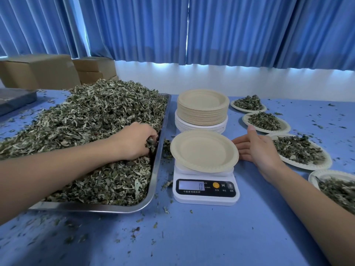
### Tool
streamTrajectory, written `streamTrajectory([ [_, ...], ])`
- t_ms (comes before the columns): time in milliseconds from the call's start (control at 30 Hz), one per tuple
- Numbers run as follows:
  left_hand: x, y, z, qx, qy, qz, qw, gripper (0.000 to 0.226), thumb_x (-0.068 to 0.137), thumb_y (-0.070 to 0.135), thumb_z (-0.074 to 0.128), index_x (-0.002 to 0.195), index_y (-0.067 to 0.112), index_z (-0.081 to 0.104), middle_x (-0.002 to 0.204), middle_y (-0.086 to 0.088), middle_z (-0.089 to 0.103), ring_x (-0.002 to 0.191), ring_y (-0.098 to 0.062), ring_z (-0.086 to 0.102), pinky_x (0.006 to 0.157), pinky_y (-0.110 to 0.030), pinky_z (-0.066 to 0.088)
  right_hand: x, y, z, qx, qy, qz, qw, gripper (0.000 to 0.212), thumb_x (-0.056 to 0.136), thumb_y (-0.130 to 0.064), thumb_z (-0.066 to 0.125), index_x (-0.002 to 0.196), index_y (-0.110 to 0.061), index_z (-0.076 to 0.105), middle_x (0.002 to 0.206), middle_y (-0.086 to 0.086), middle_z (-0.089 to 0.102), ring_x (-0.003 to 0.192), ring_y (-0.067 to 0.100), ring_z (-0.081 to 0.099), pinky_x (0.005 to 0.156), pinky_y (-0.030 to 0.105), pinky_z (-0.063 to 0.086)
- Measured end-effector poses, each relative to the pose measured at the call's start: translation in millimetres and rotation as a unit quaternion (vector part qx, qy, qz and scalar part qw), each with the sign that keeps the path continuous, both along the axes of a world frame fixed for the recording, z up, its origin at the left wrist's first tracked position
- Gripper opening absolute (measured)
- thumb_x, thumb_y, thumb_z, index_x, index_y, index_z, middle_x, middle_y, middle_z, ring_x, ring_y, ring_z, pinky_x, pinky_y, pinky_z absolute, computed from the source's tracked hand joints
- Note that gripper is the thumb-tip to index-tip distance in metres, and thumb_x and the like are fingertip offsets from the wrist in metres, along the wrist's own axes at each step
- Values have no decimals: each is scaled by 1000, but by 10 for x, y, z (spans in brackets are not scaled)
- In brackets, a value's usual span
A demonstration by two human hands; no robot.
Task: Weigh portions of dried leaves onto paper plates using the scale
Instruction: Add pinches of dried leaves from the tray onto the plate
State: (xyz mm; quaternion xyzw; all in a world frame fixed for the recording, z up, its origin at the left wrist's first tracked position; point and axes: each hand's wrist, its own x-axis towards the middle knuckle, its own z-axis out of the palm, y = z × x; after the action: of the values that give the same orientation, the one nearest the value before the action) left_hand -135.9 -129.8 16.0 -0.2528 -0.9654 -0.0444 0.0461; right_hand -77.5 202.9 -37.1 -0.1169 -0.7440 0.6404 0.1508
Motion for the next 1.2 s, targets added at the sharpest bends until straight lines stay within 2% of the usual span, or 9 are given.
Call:
streamTrajectory([
  [100,-56,-2,120,25,5,6,1000,26,80,10,74,102,22,70,75,6,63,47,-2,53,47,-20,43,-1,41,-7,-15,2,-12,1000,70,106,-55,35,93,1,74,82,16,78,76,29,77,60,28,59],
  [200,-85,-4,177,43,13,10,999,27,81,12,74,105,23,69,105,-3,67,71,-11,63,72,-32,56,-6,66,-21,-18,5,-14,1000,69,105,-56,37,93,1,74,82,17,78,77,30,77,64,32,59],
  [267,-77,-1,189,39,13,5,999,26,81,15,76,105,23,69,115,-4,66,89,-20,67,85,-35,55,-7,69,-33,-12,8,-12,1000,69,105,-57,37,92,0,74,82,16,78,77,30,77,66,33,59],
  [367,-93,-2,296,85,39,11,996,25,82,18,78,104,26,69,119,1,63,80,-19,71,79,-34,58,-10,64,-37,-9,5,-11,1000,69,104,-58,37,92,-1,74,82,16,78,77,30,77,67,34,59],
  [533,-163,-14,368,80,45,29,995,27,80,23,80,105,25,69,127,-6,64,109,-27,64,98,-39,50,11,48,-16,8,10,-14,1000,68,105,-55,36,90,-1,74,79,15,78,74,27,76,68,35,59],
  [767,-200,141,582,181,85,79,977,28,79,15,80,106,16,71,120,-10,66,102,-29,62,83,-29,44,19,21,-17,38,22,-17,999,65,106,-52,37,89,-1,74,77,15,77,70,27,75,62,31,59],
  [1033,-110,248,623,-103,-73,102,987,43,75,19,85,115,17,68,129,-5,61,106,-25,59,84,-30,44,5,32,-39,47,19,-16,999,66,105,-54,38,88,-2,75,77,14,77,76,33,75,70,38,63],
  [1133,-88,248,599,-90,-47,95,990,49,76,17,84,121,22,68,135,-4,59,114,-26,59,90,-31,45,4,30,-38,47,19,-15,999,66,105,-55,38,88,-2,75,77,14,77,77,33,75,71,38,63],
  [1200,-90,259,602,-65,-18,92,993,49,78,13,83,123,23,68,135,-5,60,103,-24,64,80,-26,49,7,30,-35,49,20,-14,999,67,105,-55,38,89,-2,75,78,14,77,77,33,75,70,38,63],
])
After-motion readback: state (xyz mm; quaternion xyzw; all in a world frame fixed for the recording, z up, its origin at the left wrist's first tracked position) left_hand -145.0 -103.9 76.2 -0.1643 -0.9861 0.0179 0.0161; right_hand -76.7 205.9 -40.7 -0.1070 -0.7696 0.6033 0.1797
